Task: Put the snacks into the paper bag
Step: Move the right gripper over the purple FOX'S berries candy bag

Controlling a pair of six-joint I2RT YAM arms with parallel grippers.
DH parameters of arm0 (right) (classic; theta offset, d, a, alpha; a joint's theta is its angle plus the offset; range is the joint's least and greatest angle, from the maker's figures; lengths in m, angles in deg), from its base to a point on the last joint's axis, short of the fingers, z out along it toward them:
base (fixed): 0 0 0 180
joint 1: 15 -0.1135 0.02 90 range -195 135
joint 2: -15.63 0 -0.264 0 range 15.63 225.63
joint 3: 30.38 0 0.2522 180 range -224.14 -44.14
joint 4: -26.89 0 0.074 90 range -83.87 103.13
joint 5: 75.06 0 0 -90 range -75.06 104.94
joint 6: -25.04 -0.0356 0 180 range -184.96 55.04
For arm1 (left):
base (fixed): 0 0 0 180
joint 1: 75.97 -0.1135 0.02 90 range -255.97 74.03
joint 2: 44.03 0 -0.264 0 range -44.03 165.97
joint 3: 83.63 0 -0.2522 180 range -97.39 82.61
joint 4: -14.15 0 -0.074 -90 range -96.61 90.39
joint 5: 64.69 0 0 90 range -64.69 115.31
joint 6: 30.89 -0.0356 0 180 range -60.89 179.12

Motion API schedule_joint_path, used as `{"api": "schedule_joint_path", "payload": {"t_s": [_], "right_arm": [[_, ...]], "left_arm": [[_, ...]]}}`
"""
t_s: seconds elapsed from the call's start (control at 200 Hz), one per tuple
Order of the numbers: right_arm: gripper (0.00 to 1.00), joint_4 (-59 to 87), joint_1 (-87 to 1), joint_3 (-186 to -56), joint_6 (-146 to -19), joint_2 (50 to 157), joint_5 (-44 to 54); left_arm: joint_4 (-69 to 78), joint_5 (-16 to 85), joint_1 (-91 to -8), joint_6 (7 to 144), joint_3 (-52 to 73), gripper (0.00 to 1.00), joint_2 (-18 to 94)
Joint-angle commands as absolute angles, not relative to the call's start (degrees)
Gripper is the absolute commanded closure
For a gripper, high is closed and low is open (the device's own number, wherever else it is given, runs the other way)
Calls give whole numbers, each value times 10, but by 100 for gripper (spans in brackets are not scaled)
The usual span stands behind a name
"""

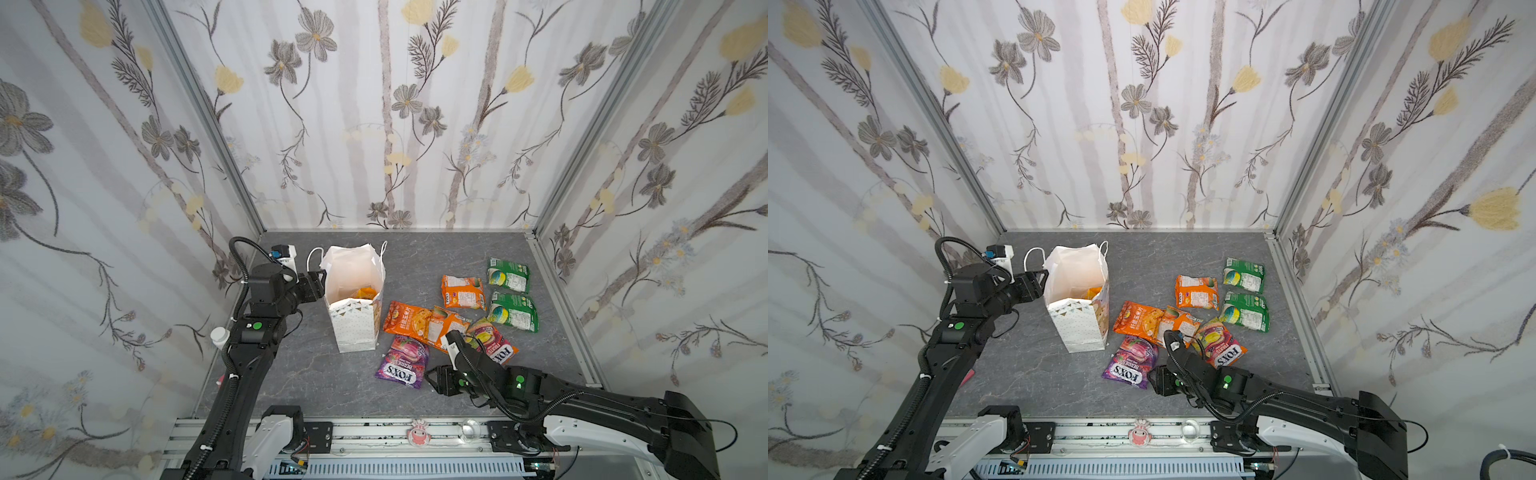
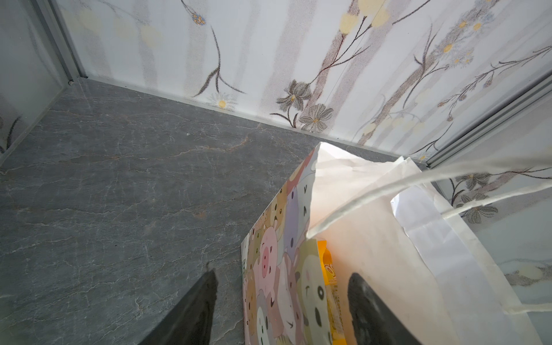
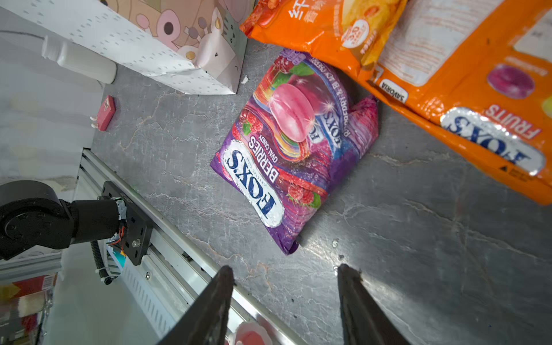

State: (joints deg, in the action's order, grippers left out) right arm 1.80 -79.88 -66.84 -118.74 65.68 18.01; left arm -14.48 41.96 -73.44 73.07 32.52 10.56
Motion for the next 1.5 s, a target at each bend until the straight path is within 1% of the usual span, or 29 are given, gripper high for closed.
{"api": "schedule_joint_path", "payload": {"t_s": [0.0,0.165,0.465,0.854,1.189,1.274,1.419,1.499], "right_arm": [[44,50,-802,-637,-1247,626,179],[44,59,-814,-619,-1269,610,197],[43,130,-827,-613,-1271,690,177],[42,196,-843,-615,-1286,759,186],[40,170,-857,-618,-1311,760,214],[40,150,-863,-631,-1314,770,223],[40,158,-868,-647,-1315,793,227],[41,152,-871,-662,-1317,813,234]], "left_arm": [[-139,425,-735,736,327,31,105],[-142,432,-734,736,341,31,93],[-140,427,-734,734,343,31,97],[-124,439,-734,749,347,32,92],[-118,450,-734,748,319,31,103],[-110,444,-734,747,324,32,102],[-101,453,-734,758,339,32,102],[-101,455,-734,759,340,32,101]]}}
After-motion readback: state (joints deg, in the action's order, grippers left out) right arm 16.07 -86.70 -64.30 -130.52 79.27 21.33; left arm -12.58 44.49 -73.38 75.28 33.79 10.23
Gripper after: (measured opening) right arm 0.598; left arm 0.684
